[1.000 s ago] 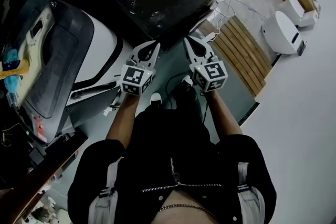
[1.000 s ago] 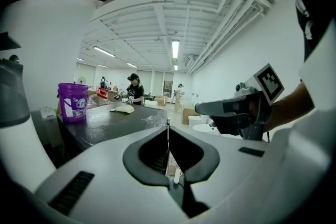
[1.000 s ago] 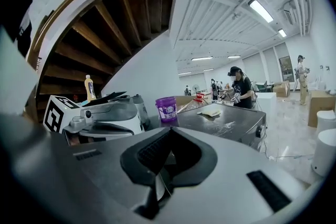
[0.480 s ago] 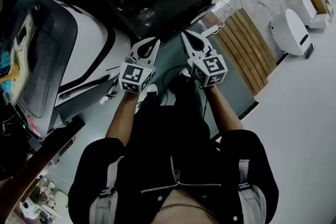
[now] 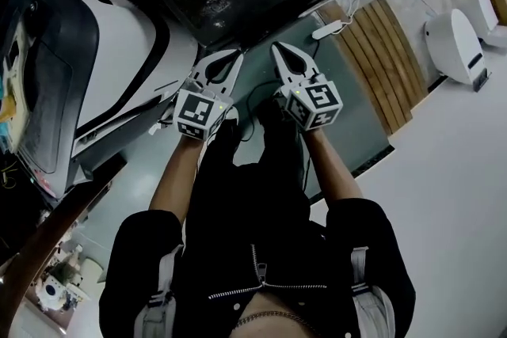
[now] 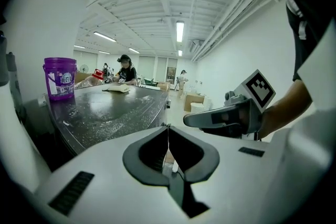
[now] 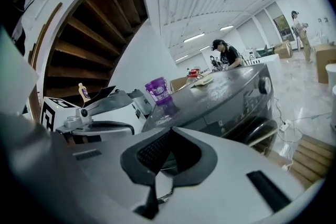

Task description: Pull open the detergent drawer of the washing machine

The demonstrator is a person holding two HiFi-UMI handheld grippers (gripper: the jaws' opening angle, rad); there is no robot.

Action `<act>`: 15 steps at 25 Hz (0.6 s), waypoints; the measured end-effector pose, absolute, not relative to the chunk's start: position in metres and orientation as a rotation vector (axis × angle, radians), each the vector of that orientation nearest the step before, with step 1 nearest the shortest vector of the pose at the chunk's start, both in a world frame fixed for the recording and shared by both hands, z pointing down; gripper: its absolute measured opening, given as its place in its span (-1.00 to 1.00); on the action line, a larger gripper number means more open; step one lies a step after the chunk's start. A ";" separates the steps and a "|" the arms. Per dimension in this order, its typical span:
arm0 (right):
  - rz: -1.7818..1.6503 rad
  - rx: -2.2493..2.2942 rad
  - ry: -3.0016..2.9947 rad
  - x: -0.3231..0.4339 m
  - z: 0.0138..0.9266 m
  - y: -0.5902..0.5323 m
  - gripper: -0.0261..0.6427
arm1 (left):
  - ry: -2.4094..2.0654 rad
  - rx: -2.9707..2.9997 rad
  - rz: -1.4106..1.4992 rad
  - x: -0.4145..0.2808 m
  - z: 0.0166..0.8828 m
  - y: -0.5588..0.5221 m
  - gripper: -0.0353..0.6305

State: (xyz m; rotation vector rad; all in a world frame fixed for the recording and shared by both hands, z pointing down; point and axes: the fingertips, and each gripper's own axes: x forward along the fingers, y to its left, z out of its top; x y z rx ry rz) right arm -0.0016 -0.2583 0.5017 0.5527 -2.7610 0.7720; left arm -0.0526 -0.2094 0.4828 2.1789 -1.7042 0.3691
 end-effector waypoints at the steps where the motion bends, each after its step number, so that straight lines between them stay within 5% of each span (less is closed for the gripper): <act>1: 0.816 0.561 -2.755 -0.003 0.508 -0.258 -0.94 | -1.696 2.173 0.377 -0.053 0.489 -0.209 -0.83; 9: 1.013 0.559 -2.705 -0.001 0.563 -0.257 -0.93 | -1.678 2.118 0.395 -0.054 0.521 -0.199 -0.83; 15: 1.284 0.441 -2.721 -0.015 0.584 -0.258 -0.51 | -1.673 2.073 0.372 -0.052 0.534 -0.190 -0.83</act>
